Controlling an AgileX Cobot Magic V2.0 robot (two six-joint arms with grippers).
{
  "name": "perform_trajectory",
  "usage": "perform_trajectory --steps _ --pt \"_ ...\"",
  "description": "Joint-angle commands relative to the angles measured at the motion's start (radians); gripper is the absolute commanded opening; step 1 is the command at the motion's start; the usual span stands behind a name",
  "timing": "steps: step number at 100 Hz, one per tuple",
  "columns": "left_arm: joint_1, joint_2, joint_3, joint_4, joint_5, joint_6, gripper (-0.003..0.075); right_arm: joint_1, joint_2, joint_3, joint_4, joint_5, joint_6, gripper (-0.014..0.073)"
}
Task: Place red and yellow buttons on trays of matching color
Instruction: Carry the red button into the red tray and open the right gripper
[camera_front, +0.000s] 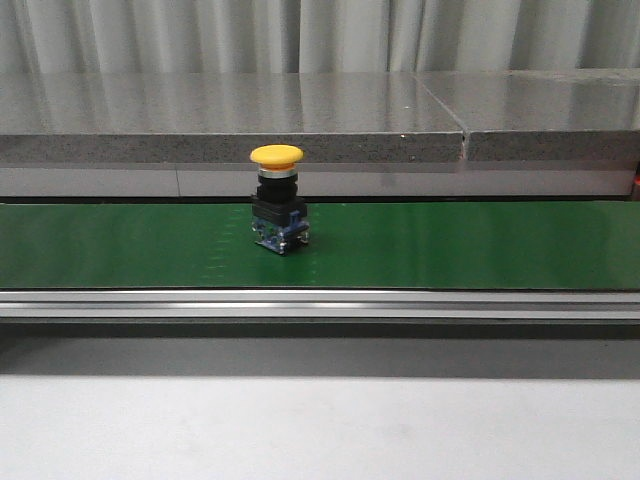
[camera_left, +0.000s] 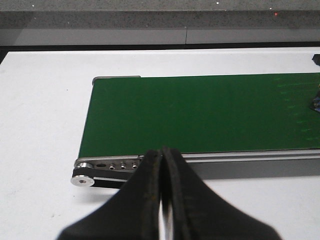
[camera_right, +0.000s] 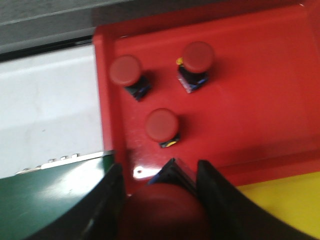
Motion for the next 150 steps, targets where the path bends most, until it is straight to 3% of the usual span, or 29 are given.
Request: perform_trajectory --steps 1,15,48,94,104,116,123,150 --pt "-0.003 0.007 -0.026 -0.011 -0.072 -0.008 -0.0019 -0.034 0.006 -0.043 0.057 -0.091 0.005 0.0164" --pt "-0.003 0.007 -0.026 -0.011 -0.072 -0.008 -0.0019 -0.047 0.117 -0.088 0.064 -0.150 0.005 0.0164" --pt "-0.003 0.007 -0.026 -0.011 -0.072 -0.008 -0.0019 -0.045 0.368 -0.258 0.072 -0.086 0.005 0.0164" --pt "-0.003 0.007 -0.026 -0.011 -0.072 -0.008 -0.0019 -0.045 0.461 -0.267 0.093 -0.088 0.004 0.0168" --pt "-0.003 0.007 -0.026 -0.011 -0.072 -0.008 -0.0019 -0.045 0.460 -0.267 0.093 -0.075 0.004 0.0257" --pt "-0.003 0.007 -0.026 -0.011 -0.072 -0.008 -0.0019 -0.045 0.460 -0.271 0.093 -0.069 0.003 0.0532" --pt "-0.003 0.007 -0.026 -0.011 -0.072 -0.008 -0.0019 -0.045 0.460 -0.285 0.093 -0.061 -0.002 0.0650" --pt "-0.003 0.007 -0.026 -0.011 -0.072 -0.008 -0.0019 -0.046 0.398 -0.367 0.098 -0.034 -0.004 0.0644"
